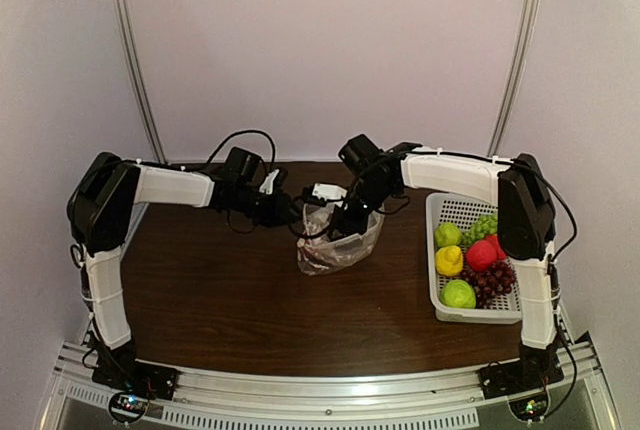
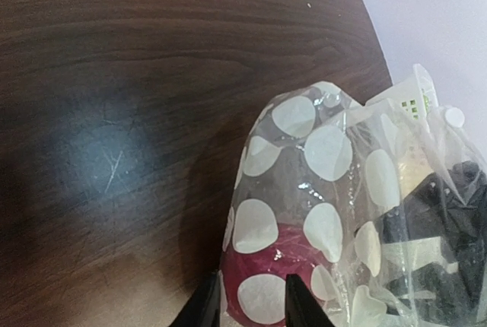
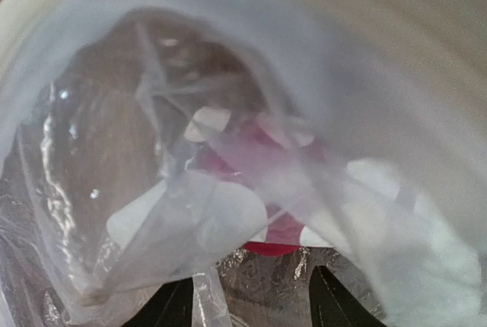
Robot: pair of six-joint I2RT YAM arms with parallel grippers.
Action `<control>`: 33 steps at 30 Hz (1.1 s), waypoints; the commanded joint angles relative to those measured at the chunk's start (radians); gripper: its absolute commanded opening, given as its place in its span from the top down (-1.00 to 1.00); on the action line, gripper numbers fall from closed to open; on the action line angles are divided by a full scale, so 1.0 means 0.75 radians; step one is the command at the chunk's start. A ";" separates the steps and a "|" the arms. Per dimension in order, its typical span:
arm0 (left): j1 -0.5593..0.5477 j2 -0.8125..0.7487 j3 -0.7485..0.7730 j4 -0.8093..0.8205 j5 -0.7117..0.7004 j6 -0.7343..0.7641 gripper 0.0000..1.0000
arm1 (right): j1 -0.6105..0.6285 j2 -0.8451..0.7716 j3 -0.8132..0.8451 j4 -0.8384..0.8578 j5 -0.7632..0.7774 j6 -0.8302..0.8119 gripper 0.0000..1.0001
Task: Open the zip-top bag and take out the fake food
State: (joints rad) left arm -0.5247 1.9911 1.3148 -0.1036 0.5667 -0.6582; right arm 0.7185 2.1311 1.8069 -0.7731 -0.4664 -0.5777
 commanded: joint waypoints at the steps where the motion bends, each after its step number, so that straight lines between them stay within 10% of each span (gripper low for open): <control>1: -0.026 0.082 0.029 0.115 0.055 -0.030 0.46 | 0.011 0.089 0.083 0.024 -0.020 0.049 -0.09; 18: -0.093 0.168 0.022 0.208 0.058 -0.078 1.00 | 0.024 0.257 0.148 0.064 -0.061 0.108 -0.76; 24: -0.096 0.160 0.047 0.161 0.062 -0.045 1.00 | 0.026 0.214 0.111 0.082 -0.035 0.129 -0.43; 33: -0.096 -0.195 -0.282 0.235 -0.115 0.029 0.29 | 0.014 -0.058 -0.182 0.154 -0.027 0.175 -0.19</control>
State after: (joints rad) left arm -0.5884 2.0014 1.2339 -0.0204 0.5419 -0.6563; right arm 0.7242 2.1853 1.7393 -0.6846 -0.4953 -0.4648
